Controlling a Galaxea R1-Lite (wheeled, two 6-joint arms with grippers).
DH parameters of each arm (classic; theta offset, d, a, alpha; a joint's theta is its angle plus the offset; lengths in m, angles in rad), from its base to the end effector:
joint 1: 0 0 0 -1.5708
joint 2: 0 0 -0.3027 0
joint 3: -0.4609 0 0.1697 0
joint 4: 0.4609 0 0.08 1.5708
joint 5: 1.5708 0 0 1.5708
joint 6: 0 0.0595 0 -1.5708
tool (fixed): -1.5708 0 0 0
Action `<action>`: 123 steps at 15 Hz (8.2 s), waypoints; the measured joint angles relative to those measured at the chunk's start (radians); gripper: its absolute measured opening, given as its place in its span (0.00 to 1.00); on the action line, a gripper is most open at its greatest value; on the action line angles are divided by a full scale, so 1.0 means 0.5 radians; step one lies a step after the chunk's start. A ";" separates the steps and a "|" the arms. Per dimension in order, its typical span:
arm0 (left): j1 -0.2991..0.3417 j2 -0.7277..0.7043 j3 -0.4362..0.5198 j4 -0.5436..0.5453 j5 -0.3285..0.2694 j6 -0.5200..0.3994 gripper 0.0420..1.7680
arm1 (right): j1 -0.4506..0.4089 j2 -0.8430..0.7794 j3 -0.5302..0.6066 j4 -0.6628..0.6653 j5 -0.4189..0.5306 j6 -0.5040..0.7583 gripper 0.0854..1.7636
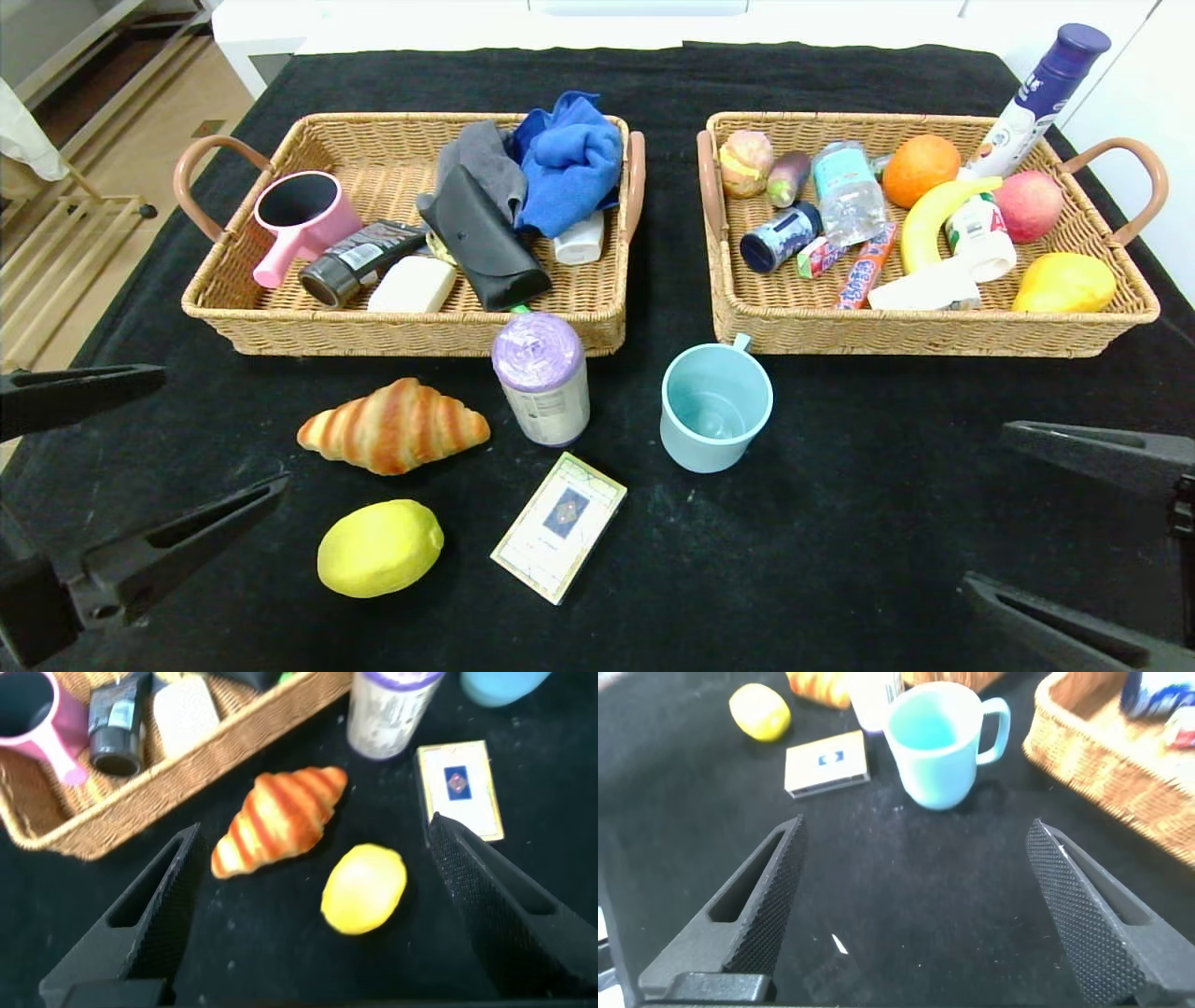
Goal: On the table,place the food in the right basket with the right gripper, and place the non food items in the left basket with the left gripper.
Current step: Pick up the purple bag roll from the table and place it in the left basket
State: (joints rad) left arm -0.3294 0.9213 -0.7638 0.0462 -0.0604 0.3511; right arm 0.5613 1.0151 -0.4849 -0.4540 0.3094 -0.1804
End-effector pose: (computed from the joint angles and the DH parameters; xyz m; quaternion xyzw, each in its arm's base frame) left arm 0.1080 -0.0407 0.2636 0.1839 0.0656 -0.2073 0.9586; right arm 0.1139 0.0930 0.2350 -0.0864 -0.0003 0.4231 0.9020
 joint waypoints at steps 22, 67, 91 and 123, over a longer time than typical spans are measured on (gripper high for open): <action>-0.098 0.540 -0.751 1.044 0.129 -0.742 0.97 | -0.031 -0.124 -0.042 0.043 -0.017 -0.008 0.96; -0.774 1.732 -1.688 1.046 0.846 -1.035 0.97 | -0.011 -0.108 -0.025 0.051 -0.094 -0.029 0.97; -0.812 1.489 -1.569 1.082 0.828 -1.017 0.52 | -0.001 -0.084 0.017 0.053 -0.094 -0.092 0.97; -0.374 1.602 -1.573 -0.265 1.349 -0.470 0.52 | -0.001 -0.089 0.019 0.075 -0.097 -0.121 0.97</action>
State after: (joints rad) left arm -0.5166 1.7221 -1.5504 -0.0864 0.6138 0.1160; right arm 0.5609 0.9706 -0.4753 -0.4166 0.2606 -0.2409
